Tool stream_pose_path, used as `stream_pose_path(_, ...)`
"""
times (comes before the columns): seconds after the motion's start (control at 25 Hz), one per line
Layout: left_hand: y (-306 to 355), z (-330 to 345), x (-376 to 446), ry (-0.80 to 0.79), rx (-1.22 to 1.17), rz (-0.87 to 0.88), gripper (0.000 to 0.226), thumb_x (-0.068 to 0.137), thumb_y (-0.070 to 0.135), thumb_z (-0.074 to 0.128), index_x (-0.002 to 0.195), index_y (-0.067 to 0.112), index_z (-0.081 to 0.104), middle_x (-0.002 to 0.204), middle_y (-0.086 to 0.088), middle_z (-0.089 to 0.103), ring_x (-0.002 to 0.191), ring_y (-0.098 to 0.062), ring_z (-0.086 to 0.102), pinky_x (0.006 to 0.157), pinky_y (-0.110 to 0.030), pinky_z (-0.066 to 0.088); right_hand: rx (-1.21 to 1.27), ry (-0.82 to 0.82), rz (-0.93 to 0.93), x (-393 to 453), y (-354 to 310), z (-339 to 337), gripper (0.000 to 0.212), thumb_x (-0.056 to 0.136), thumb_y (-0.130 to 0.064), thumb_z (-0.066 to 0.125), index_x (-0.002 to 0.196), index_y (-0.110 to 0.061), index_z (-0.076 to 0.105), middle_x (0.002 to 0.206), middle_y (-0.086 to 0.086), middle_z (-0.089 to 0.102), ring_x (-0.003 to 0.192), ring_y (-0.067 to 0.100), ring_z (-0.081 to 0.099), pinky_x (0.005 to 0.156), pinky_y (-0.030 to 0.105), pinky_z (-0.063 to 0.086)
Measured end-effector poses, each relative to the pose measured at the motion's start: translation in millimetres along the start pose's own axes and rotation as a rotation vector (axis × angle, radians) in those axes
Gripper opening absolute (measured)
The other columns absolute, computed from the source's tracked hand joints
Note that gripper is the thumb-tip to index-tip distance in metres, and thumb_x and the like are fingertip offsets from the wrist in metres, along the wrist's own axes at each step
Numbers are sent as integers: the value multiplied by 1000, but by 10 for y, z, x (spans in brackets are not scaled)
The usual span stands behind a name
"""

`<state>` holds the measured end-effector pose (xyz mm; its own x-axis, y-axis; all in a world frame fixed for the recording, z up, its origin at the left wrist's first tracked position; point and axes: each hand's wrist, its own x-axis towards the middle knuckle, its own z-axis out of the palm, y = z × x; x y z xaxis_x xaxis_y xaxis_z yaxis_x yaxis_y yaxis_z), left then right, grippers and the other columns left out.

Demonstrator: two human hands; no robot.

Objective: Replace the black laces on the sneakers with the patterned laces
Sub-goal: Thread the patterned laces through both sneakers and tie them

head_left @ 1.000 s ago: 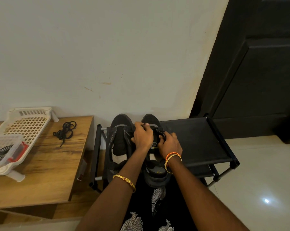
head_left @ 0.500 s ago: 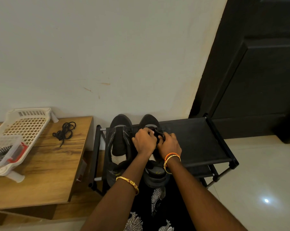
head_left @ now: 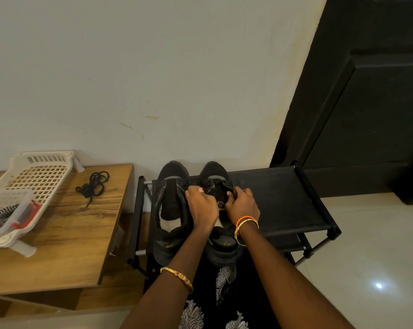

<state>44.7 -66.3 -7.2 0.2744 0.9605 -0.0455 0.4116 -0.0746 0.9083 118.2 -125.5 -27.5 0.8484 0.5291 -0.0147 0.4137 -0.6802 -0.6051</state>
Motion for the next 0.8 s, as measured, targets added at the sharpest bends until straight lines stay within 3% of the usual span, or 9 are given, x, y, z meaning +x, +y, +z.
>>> stream_pose_path(0.12,3,-102,14,65,-41,-12,9,97,4,36,94,7,44,92,-8,44,73,-12,40,69,-25,32,2,-6,-6,4,6,-1,26,98,-31,44,114,-15,57,112,7,50,94,21,56,68,29,44)
stream_pose_path(0.32,40,-150,-107,233,-176,203,8,97,3,38,96,9,43,94,-8,44,72,-4,42,66,-18,36,12,-4,-7,-5,5,-10,26,97,-30,45,114,-15,57,112,7,51,93,21,56,70,30,46)
stream_pose_path(0.4,106,-194,-139,356,-300,270,10,94,-1,41,102,4,45,101,-9,43,80,0,45,73,-14,39,16,-9,-12,-8,4,-15,27,97,-30,45,115,-14,57,112,7,51,94,20,56,72,30,48)
stream_pose_path(0.48,126,-222,-133,404,-226,241,21,90,4,51,111,6,47,116,-7,40,105,-6,46,94,-27,39,16,-6,-15,-5,5,-11,26,97,-30,46,114,-14,58,112,7,51,93,21,56,71,30,47)
stream_pose_path(0.56,99,-231,-148,313,64,208,36,84,18,61,117,12,49,130,-7,35,128,-23,34,109,-45,22,16,-4,-12,1,-1,-7,26,97,-30,45,112,-14,58,111,7,51,92,21,56,68,29,45)
stream_pose_path(0.6,70,-222,-167,213,211,238,38,83,26,63,117,14,51,133,-8,35,133,-24,29,111,-47,16,13,-6,-11,0,1,-2,25,97,-30,45,112,-14,58,111,7,51,91,20,56,68,29,44)
stream_pose_path(0.72,-2,-138,-184,-87,485,279,41,86,36,57,121,16,53,131,-5,40,130,-22,32,109,-43,19,-4,-16,-8,-1,0,-8,26,97,-29,44,112,-13,58,111,8,51,91,22,56,68,31,44)
stream_pose_path(0.8,27,-81,-146,-156,562,188,39,92,30,52,128,16,51,131,-6,44,126,-23,39,105,-40,23,-1,-23,-21,13,4,-4,25,97,-29,45,111,-12,58,111,9,50,92,23,56,69,32,46)
